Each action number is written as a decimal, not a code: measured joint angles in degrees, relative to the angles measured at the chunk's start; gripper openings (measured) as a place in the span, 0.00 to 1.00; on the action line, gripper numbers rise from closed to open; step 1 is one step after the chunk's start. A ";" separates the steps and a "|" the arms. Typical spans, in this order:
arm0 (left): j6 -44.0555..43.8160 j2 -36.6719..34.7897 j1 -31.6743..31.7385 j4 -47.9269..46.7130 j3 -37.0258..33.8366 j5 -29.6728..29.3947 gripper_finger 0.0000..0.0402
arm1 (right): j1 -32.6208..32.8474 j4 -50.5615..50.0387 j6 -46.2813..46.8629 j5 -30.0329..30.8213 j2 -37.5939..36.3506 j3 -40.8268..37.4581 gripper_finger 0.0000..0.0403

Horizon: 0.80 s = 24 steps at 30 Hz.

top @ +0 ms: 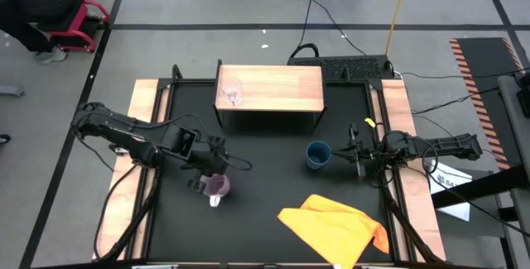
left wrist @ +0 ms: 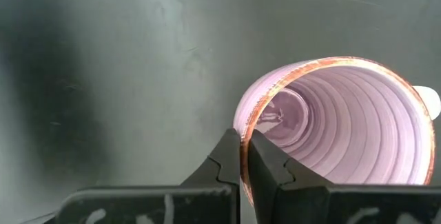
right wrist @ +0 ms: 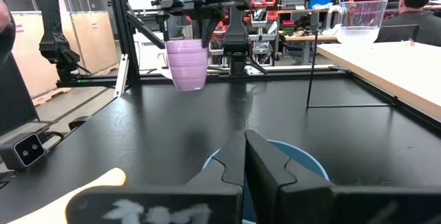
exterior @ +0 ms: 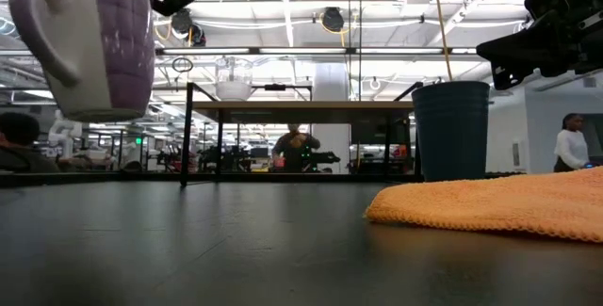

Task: Stack small to large cups/mugs on shelf
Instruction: Put the violet patterned mug on the shelf

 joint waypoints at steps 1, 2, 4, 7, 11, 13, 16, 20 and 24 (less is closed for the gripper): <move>0.02 -0.53 0.00 -0.17 0.00 -0.42 0.02 | 0.01 0.00 0.01 0.01 0.00 0.00 0.00; 0.00 -1.19 0.06 -0.17 0.00 -0.89 0.02 | 0.00 0.00 0.01 0.00 0.00 -0.01 0.00; 0.00 -2.58 0.04 -0.17 0.00 -1.94 0.02 | 0.01 0.00 0.01 0.01 0.00 0.00 0.00; -0.01 -5.45 0.04 -0.22 0.00 -3.44 0.02 | 0.01 0.00 0.01 0.01 0.00 -0.02 0.00; -0.46 -9.52 0.04 -0.99 0.00 -5.28 0.02 | 0.01 0.02 0.01 0.00 0.00 -0.02 0.00; -0.81 -11.52 0.04 -1.42 0.00 -6.35 0.02 | 0.00 0.01 0.01 0.01 0.00 -0.01 0.00; -1.50 -14.04 0.04 -3.09 0.00 -7.54 0.02 | 0.01 0.02 0.01 0.01 0.00 -0.02 0.00; -2.44 -17.01 0.04 -4.24 0.00 -7.85 0.02 | 0.01 0.02 0.01 0.01 0.00 -0.01 0.00; -3.11 -19.35 0.04 -6.89 0.00 -8.10 0.02 | 0.01 0.04 0.42 0.01 0.00 -0.02 0.00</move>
